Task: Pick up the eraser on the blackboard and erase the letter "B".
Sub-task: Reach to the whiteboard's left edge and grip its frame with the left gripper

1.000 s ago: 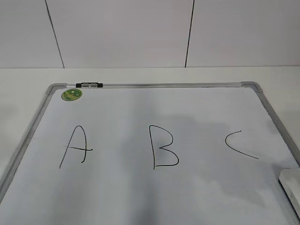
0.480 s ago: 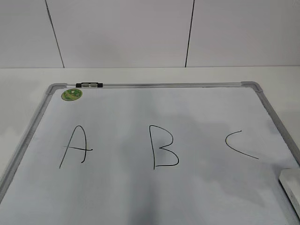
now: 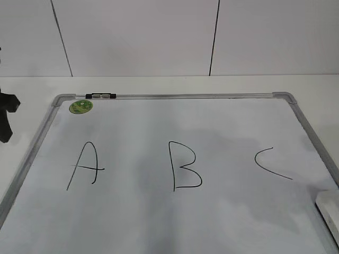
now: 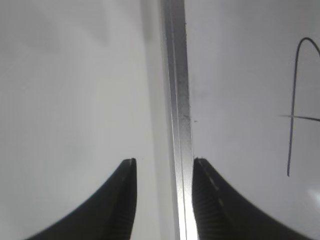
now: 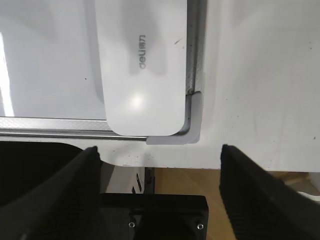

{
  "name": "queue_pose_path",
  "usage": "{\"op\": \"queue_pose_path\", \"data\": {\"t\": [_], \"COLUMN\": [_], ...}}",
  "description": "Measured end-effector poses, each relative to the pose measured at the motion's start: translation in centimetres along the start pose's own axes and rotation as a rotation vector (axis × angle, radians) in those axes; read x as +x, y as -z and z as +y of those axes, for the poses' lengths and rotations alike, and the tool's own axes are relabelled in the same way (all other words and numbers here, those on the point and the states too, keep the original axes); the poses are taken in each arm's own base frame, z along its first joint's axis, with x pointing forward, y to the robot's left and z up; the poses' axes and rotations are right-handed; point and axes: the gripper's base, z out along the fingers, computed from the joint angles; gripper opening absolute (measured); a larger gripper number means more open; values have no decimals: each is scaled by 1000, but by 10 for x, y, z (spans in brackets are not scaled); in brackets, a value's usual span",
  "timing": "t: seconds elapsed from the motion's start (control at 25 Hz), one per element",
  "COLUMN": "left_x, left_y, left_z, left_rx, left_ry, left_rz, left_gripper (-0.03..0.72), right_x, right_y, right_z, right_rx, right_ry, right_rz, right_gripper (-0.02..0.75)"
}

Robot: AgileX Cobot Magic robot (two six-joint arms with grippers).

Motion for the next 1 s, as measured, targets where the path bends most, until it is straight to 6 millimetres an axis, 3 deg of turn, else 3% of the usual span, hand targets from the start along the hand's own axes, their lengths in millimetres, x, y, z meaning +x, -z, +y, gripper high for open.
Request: {"op": "queue_pose_path", "data": {"t": [0.28, 0.68, 1.0], "left_x": [-12, -16, -18], "left_y": [-36, -68, -71], "left_z": [2, -13, -12], "left_rx": [3, 7, -7], "left_ry": [14, -42, -54], "left_rz": [31, 66, 48], "left_gripper": [271, 258, 232], "right_x": [0, 0, 0], "right_y": [0, 0, 0], "right_z": [0, 0, 0], "right_rx": [0, 0, 0], "right_ry": [0, 0, 0], "right_rz": [0, 0, 0], "right_gripper": [572, 572, 571]}}
